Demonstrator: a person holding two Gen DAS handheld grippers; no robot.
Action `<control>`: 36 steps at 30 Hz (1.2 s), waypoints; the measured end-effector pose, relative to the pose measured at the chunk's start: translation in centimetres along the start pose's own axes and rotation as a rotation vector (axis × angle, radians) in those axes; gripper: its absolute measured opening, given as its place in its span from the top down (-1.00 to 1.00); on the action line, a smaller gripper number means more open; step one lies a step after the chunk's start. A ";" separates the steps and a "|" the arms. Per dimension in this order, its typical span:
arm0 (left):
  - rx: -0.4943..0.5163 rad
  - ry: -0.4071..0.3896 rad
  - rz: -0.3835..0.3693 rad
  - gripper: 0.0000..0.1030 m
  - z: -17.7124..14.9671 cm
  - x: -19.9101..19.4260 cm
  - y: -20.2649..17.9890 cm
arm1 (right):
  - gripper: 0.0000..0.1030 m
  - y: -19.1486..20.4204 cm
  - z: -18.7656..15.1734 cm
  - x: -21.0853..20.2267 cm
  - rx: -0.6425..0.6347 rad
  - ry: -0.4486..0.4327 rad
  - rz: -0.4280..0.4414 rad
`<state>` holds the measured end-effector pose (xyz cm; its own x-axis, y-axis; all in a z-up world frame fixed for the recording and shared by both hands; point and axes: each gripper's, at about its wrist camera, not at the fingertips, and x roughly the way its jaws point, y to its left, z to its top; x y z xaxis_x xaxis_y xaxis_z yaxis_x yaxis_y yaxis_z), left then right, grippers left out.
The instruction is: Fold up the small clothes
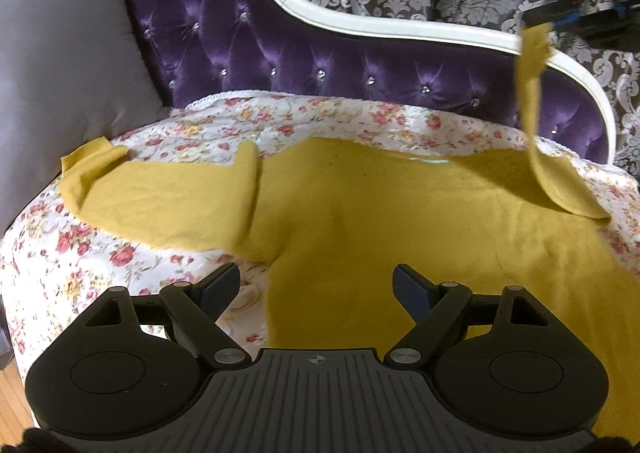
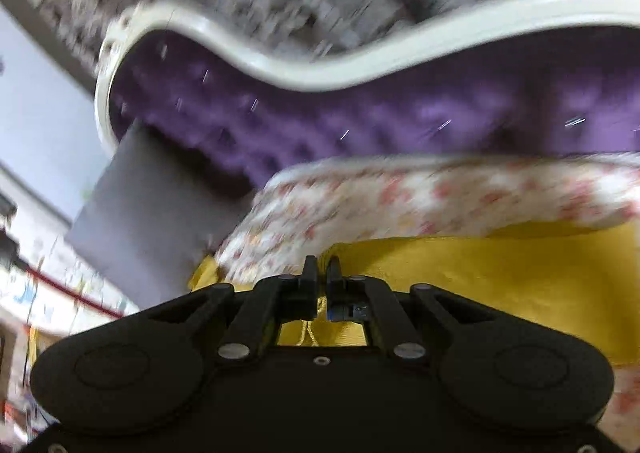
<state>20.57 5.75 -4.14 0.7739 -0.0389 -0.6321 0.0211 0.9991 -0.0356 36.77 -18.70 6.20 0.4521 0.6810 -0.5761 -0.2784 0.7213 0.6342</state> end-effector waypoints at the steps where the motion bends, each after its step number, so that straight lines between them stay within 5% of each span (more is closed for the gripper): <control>1: -0.001 0.003 0.001 -0.62 -0.1 0.1 0.3 | 0.84 0.4 -0.4 1.7 -0.008 0.021 0.015; 8: -0.002 0.015 -0.011 -0.62 0.2 0.5 1.1 | 0.35 0.7 -3.9 8.4 -0.100 0.050 0.013; 10: 0.007 0.014 -0.023 -0.62 0.6 0.7 1.0 | 0.09 -0.2 -4.8 7.7 -0.110 0.007 -0.003; 14: 0.039 0.006 -0.043 -0.62 1.7 1.5 0.0 | 0.02 -2.1 -7.5 4.6 -0.155 -0.088 -0.100; 16: 0.047 0.003 -0.055 -0.62 2.5 2.3 -0.6 | -0.32 -2.9 -9.3 3.1 -0.183 -0.130 -0.161; 22: 0.046 0.030 -0.100 -0.61 4.4 5.5 -2.6 | -0.67 -5.8 -14.9 0.6 -0.192 -0.231 -0.330; 26: 0.054 0.046 -0.123 -0.59 5.0 7.4 -3.9 | -0.71 -7.2 -17.4 0.7 -0.177 -0.262 -0.355; 28: 0.048 0.060 -0.139 -0.38 5.3 8.4 -4.3 | -0.72 -7.5 -18.2 1.2 -0.177 -0.258 -0.357; 33: 0.019 0.119 -0.173 -0.29 5.8 10.9 -4.8 | -0.78 -7.6 -19.5 1.1 -0.211 -0.287 -0.351; 36: 0.020 0.113 -0.177 -0.03 6.3 11.2 -5.1 | -0.80 -7.7 -19.8 1.3 -0.223 -0.291 -0.343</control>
<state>33.10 0.28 -6.18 0.6811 -0.2145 -0.7001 0.1644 0.9765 -0.1391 22.75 -20.83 -9.65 0.7581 0.3594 -0.5442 -0.2323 0.9285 0.2896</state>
